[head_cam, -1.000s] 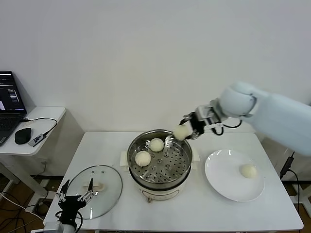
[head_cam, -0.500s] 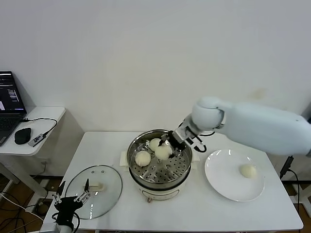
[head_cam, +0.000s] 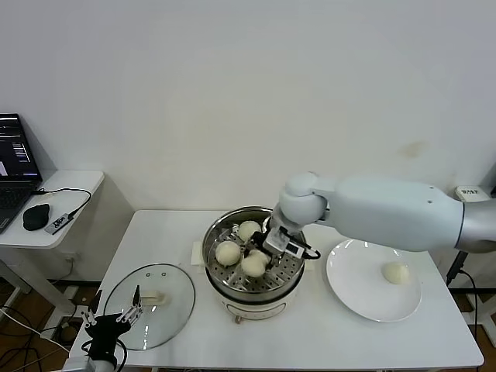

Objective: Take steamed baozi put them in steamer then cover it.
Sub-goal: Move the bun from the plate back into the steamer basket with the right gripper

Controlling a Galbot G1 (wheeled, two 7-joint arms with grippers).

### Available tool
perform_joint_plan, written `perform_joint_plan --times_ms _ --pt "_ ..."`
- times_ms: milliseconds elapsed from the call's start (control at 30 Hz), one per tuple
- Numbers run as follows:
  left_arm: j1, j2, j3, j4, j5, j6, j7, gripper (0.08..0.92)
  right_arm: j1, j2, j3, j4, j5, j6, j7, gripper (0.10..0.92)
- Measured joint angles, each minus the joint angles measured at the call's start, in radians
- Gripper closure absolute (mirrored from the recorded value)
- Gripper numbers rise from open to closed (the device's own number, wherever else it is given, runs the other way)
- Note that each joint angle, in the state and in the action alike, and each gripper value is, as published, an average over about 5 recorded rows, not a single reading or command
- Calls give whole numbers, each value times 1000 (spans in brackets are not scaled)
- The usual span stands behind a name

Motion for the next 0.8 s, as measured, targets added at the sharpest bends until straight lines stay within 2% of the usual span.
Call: perform_joint_plan --times_ms 500,600,800 --pt "0 -7 1 -1 3 -1 -2 177 -6 20 -23 22 -63 61 -21 421" --pt "-2 -7 4 -1 4 -1 -3 177 -9 21 -23 22 -68 66 -18 385" --pt "-4 -7 5 -1 5 -1 -3 177 -7 12 -17 27 -67 73 -14 238"
